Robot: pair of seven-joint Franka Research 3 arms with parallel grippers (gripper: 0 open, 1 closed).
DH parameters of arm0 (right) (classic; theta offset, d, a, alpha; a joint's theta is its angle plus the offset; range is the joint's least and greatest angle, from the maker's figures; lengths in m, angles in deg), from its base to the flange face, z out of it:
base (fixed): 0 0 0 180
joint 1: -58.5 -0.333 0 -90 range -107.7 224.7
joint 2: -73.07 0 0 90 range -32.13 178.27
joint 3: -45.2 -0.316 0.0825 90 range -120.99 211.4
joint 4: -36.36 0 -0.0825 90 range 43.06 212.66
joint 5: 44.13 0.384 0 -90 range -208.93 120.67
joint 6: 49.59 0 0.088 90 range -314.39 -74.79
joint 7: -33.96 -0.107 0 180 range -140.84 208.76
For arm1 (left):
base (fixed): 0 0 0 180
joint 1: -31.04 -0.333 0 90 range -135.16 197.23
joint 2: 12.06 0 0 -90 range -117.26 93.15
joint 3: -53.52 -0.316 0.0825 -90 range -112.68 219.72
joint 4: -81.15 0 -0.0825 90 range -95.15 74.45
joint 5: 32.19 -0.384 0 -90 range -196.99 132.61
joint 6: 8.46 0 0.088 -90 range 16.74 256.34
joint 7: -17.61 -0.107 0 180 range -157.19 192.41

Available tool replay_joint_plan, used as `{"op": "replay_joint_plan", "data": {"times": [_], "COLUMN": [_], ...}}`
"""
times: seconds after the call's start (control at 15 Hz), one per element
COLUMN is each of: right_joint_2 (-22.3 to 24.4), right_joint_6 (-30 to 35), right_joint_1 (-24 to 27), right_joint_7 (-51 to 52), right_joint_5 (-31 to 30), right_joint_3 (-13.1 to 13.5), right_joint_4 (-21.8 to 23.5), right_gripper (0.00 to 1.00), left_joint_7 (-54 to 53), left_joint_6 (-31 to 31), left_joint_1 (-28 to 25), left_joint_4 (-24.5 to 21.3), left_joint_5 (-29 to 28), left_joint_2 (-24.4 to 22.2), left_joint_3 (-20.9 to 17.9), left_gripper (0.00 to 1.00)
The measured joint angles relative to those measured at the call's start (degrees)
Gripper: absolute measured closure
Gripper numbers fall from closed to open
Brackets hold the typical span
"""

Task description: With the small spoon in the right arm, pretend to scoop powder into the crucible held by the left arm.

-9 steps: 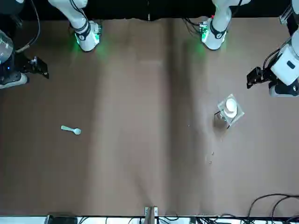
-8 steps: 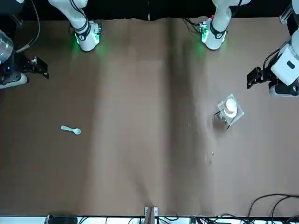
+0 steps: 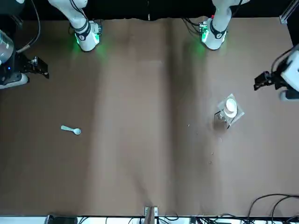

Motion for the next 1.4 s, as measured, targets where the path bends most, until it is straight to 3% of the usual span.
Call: {"op": "replay_joint_plan", "data": {"times": [0.2,0.33,0.6,0.87,1.2,1.4], "right_joint_2": [-0.8,-2.7,-11.3,-18.9,-27.3,-30.1], "right_joint_6": [-0.3,-1.7,-6.4,-7.8,-18.7,-22.8], "right_joint_1": [0.0,0.1,0.3,2.8,5.7,6.3], "right_joint_7": [0.1,2.3,14.2,33.3,52.0,59.5], "right_joint_5": [0.0,0.0,0.0,0.1,0.0,0.0], "right_joint_3": [0.1,0.2,0.2,0.3,0.5,0.5], "right_joint_4": [1.5,2.8,3.6,3.6,3.7,3.8], "right_gripper": [0.02,0.03,0.00,0.00,0.00,0.00], "left_joint_7": [-2.4,-4.4,-5.0,-7.1,-8.9,-8.9], "left_joint_6": [-0.1,0.0,1.1,5.4,10.3,10.7], "left_joint_1": [-7.1,-9.6,-10.1,-11.3,-11.4,-11.4], "left_joint_4": [-4.0,-6.4,-10.9,-13.7,-14.3,-14.4], "left_joint_5": [7.9,9.7,11.7,14.6,16.1,16.1], "left_joint_2": [2.0,3.8,7.3,10.8,17.7,19.1], "left_joint_3": [-0.2,-0.2,-0.1,-0.2,0.1,0.3], "left_gripper": [0.00,0.00,0.00,0.00,0.00,0.00]}}
